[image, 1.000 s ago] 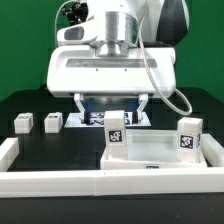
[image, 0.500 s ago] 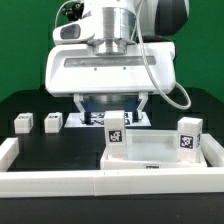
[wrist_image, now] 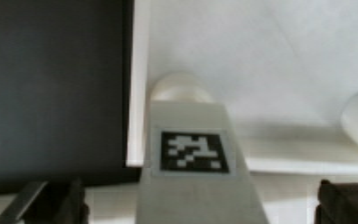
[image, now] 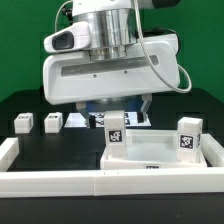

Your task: Assemble square table

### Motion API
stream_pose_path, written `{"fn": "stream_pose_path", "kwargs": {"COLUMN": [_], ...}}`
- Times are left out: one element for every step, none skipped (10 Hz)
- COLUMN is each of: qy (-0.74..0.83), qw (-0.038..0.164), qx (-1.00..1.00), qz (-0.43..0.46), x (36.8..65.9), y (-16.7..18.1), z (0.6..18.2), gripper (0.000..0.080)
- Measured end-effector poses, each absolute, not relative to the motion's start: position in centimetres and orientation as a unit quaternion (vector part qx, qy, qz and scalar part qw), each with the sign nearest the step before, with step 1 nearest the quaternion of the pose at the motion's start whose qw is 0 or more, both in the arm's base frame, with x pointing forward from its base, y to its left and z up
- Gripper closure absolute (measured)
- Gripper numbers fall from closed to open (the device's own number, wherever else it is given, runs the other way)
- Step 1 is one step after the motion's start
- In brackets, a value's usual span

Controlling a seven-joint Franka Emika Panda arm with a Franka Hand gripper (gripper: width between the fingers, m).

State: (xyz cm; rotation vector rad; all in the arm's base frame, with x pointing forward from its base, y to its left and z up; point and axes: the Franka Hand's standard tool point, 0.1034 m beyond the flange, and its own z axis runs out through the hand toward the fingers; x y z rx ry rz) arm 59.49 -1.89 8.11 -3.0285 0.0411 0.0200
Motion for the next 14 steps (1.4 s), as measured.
{"fn": "stream_pose_path", "kwargs": {"qy": [0.012, 0.012, 0.011, 0.017, 0.023, 0.022, 0.018, 0.014, 0.013, 0.013, 0.017, 0.024, 0.031, 0.066], "qw": [0.055, 0.052, 0.051, 0.043, 0.035, 0.035, 0.035, 0.034, 0.033, 0.033, 0.034, 0.034, 0.035, 0.038], "qx": [-0.998, -0.999, -0.999, -0.999, -0.999, -0.999, -0.999, -0.999, -0.999, -0.999, -0.999, -0.999, -0.999, -0.997], "qz": [0.003, -0.005, -0.006, -0.009, -0.017, -0.016, -0.017, -0.021, -0.022, -0.022, -0.022, -0.022, -0.022, -0.021], "x": [59.86, 60.15, 60.23, 60.4, 60.59, 60.51, 60.51, 60.61, 60.64, 60.64, 60.64, 60.64, 60.65, 60.65], "y": [-1.96, -2.04, -2.15, -2.02, -1.54, -1.37, -1.54, -1.65, -1.65, -1.65, -1.64, -1.64, -1.62, -1.52], "z": [8.09, 8.16, 8.25, 8.35, 8.37, 8.29, 8.21, 8.14, 8.13, 8.13, 8.13, 8.14, 8.14, 8.13], "gripper": [0.0151, 0.0151, 0.0151, 0.0151, 0.0277, 0.0425, 0.0425, 0.0509, 0.0509, 0.0509, 0.0509, 0.0509, 0.0509, 0.0509]}}
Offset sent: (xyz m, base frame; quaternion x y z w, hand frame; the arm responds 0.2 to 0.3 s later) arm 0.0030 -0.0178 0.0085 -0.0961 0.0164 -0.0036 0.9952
